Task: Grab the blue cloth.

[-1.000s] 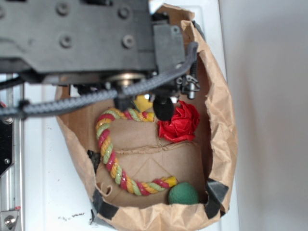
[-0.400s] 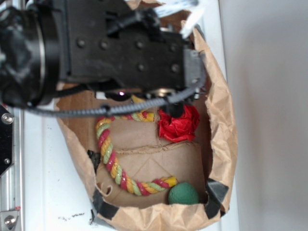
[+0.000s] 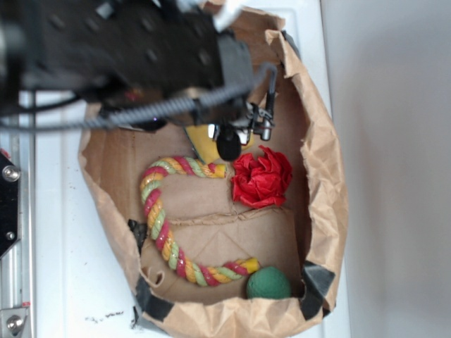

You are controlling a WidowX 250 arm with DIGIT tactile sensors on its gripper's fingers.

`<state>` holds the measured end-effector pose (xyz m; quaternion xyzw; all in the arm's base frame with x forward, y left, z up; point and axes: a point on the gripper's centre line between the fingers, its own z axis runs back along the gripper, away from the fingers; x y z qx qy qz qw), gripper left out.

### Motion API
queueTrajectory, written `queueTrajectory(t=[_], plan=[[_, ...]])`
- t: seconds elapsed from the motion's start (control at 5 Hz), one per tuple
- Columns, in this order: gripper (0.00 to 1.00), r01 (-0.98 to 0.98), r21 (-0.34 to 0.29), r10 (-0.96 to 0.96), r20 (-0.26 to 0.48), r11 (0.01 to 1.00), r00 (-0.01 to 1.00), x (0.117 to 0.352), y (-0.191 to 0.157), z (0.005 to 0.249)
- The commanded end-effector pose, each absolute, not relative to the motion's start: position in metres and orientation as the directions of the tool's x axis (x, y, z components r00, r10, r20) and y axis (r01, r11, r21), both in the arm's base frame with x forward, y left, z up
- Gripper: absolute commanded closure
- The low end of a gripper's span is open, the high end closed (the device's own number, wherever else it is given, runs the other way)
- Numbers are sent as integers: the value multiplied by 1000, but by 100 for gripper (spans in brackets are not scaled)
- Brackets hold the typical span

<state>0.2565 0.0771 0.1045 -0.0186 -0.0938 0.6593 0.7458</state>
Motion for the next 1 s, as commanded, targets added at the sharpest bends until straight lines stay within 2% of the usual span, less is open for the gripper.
queueTrajectory(t=[0.0, 0.2, 0.4, 0.8], plan=[[0, -972, -201, 987, 125, 120, 96, 249, 85, 117], [0, -972, -201, 987, 125, 120, 96, 249, 85, 117], [0, -984, -171, 988, 155, 53, 26, 249, 96, 98], [0, -974, -204, 972, 187, -101, -140, 246, 107, 77]])
